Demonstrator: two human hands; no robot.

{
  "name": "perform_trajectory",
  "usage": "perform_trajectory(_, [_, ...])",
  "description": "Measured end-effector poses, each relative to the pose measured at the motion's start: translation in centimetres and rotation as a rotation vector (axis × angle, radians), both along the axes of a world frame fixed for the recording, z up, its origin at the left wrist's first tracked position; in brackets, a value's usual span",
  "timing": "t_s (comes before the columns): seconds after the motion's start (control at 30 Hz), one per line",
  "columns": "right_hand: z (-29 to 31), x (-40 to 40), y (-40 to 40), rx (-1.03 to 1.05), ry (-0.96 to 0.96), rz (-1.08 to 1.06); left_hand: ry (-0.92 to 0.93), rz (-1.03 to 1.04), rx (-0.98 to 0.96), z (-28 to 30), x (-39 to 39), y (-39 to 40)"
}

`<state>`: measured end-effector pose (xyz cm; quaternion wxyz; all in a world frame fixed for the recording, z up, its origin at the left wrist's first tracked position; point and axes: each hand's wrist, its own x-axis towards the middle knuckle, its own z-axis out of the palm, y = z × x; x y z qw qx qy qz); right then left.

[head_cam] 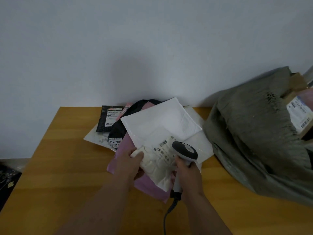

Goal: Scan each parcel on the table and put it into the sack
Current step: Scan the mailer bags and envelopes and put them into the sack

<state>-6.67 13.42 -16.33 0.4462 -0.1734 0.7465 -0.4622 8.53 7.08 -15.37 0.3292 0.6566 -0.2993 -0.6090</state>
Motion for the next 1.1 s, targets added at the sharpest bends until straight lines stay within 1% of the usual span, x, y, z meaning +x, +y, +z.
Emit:
perform_trajectory(0.1, [0.3,0.4,0.7,-0.014,0.013,-0.012,0.061,-0.066,0.104,0.1,0.1,0.3])
perform_trajectory(0.2, [0.5,0.2,1.2,-0.045,-0.002,-0.053,0.110,-0.101,0.130,0.1,0.5,0.3])
perform_trajectory(0.33, [1.6,-0.1,1.2,-0.089,0.033,-0.079,0.165,-0.067,0.047,0.8,0.8,0.6])
perform_trajectory(0.47, [4.1,-0.3,1.6,-0.154,0.012,-0.095,0.236,0.035,-0.054,2.2,1.4,0.6])
perform_trajectory(0.57, [6.1,0.3,2.2,-0.198,-0.028,-0.066,0.276,0.096,-0.097,3.2,1.8,0.8])
perform_trajectory(0.67, [7.8,1.2,3.1,-0.242,-0.068,0.012,0.309,0.141,-0.132,3.9,2.2,1.5])
perform_trajectory(0.8, [9.7,1.9,4.3,-0.282,-0.069,0.094,0.343,0.169,-0.181,4.8,2.5,2.6])
perform_trajectory(1.0, [11.7,2.1,6.3,-0.294,-0.146,0.124,0.388,0.199,-0.238,5.7,2.6,4.0])
perform_trajectory(1.1, [11.9,2.0,7.1,-0.288,-0.149,0.131,0.385,0.214,-0.249,6.0,2.5,4.6])
